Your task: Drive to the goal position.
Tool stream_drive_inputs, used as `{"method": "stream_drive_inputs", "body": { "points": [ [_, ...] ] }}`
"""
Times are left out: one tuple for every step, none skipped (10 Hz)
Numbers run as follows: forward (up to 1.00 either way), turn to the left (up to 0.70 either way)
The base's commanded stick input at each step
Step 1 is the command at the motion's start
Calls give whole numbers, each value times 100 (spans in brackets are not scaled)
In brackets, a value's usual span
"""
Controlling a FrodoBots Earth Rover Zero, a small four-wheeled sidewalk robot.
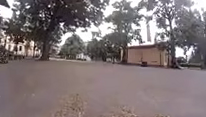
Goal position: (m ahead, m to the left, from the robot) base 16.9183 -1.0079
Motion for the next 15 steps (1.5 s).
{"method": "stream_drive_inputs", "body": {
  "points": [
    [60, 0],
    [60, 0],
    [60, 0],
    [60, 0],
    [60, 0],
    [60, 0],
    [60, 0],
    [60, 0],
    [60, 0],
    [60, 0],
    [60, 0],
    [60, 0],
    [60, 0],
    [60, 0],
    [60, 0]
  ]
}}
